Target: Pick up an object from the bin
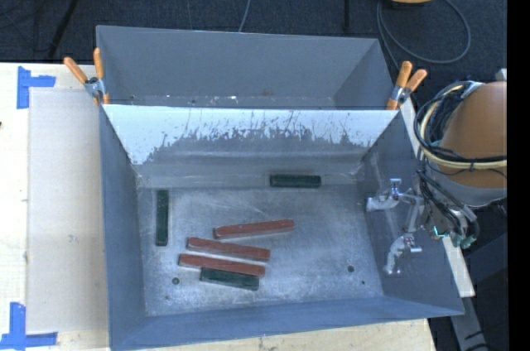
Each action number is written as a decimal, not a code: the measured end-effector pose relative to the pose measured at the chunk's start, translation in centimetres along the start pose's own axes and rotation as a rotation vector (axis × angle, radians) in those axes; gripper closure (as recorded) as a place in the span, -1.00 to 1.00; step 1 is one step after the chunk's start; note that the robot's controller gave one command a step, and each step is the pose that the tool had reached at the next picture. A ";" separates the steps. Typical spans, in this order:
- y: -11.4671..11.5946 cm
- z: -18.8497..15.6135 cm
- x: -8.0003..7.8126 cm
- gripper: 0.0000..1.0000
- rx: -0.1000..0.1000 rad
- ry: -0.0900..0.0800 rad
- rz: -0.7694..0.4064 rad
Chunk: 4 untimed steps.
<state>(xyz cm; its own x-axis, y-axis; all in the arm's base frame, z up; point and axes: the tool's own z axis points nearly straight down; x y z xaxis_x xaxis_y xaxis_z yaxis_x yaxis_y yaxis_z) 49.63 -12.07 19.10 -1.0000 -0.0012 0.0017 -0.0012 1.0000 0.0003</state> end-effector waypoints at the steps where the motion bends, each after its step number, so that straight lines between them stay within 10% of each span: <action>1: 1.3 1.4 -0.8 -1.00 0.003 -0.007 0.066; 2: 5.0 5.1 -1.8 -1.00 -0.002 0.000 0.106; 3: 7.0 6.4 -5.8 -1.00 0.001 -0.002 -0.104; 4: 11.0 11.4 -7.1 1.00 0.002 -0.011 -0.353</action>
Offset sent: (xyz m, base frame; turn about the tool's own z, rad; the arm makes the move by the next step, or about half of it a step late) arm 0.0260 0.0761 -0.0832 -0.0430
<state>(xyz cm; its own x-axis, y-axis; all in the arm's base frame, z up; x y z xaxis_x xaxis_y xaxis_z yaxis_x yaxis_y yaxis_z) 56.71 -1.05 7.70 -0.9380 -0.3464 -0.0093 -0.3464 0.9381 -0.0032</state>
